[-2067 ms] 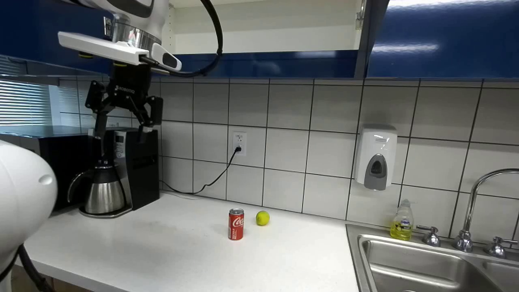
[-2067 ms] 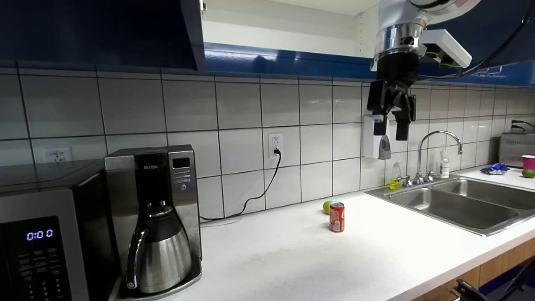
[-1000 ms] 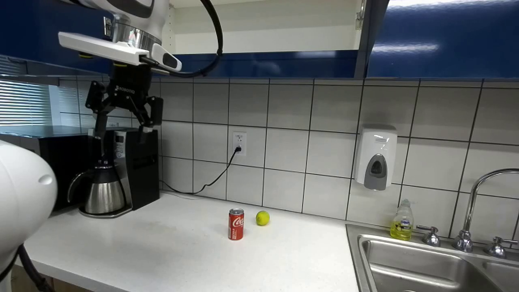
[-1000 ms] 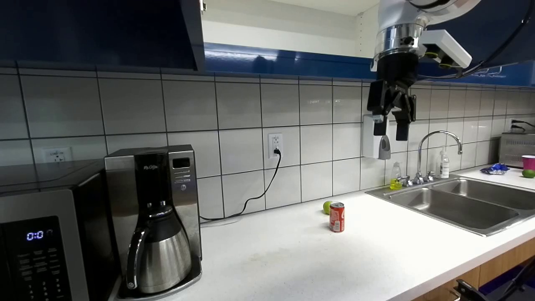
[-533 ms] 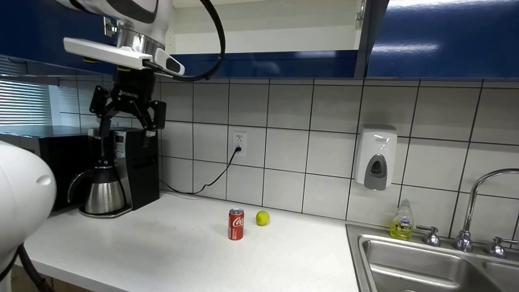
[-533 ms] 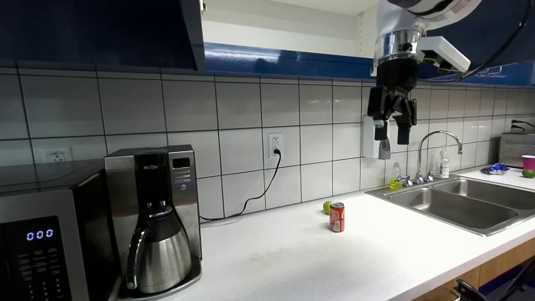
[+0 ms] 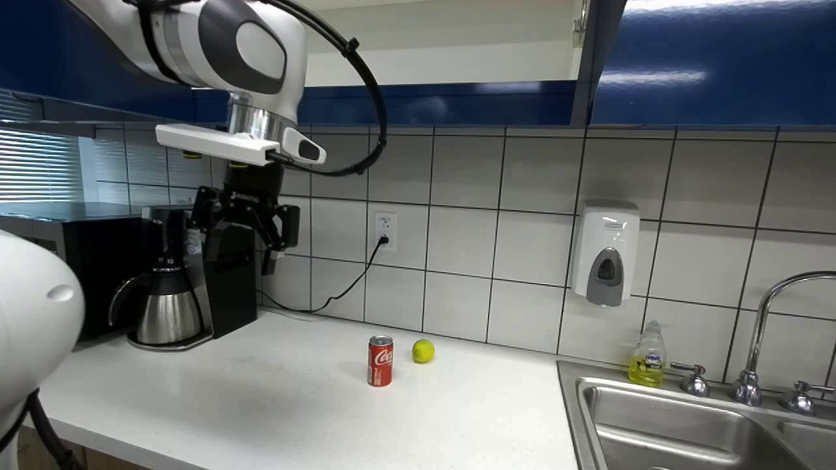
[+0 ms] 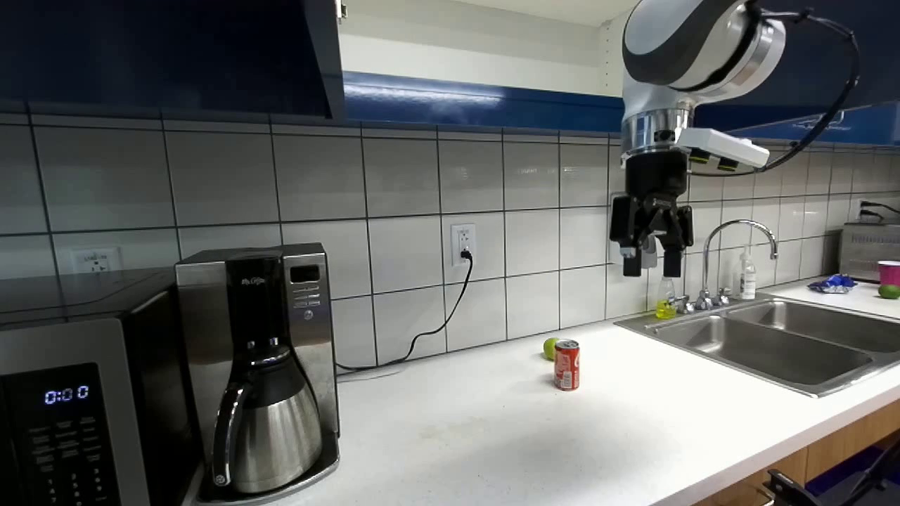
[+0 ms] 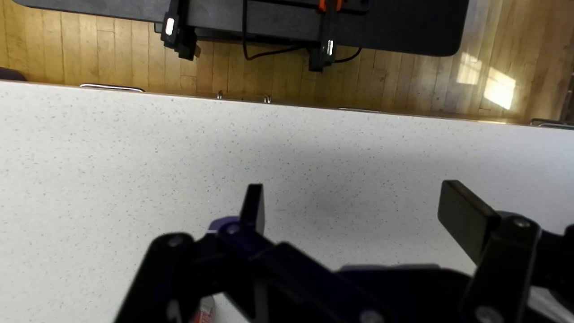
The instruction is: Put the red can in the open upper cabinet.
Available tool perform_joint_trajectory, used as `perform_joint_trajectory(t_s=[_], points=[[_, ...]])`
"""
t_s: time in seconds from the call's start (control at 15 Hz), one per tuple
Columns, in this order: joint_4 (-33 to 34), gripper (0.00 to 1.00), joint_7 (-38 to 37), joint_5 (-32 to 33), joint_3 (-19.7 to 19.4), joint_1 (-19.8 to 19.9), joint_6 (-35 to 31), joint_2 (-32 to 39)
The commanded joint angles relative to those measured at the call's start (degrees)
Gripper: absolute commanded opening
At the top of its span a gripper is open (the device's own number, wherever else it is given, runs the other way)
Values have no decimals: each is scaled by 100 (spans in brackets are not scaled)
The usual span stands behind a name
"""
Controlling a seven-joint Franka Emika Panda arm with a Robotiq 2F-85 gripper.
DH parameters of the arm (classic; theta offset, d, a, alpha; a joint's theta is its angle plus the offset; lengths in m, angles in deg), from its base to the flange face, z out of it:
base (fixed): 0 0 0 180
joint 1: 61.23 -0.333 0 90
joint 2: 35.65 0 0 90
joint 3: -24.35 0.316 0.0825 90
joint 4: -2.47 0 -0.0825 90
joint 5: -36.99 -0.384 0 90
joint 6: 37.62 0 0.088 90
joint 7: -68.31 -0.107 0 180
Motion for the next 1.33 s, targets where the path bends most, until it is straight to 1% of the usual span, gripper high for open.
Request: perform_joint_trajectory(t_s=[0.0, 0.47, 0.8, 1.27], points=[[11, 100, 170, 136, 2, 132, -632, 693], [102, 100, 238, 144, 11, 126, -1866, 1988], [240, 100, 262, 319, 39, 197, -2797, 2948], [636, 100, 189, 391, 74, 320, -3894, 4083]])
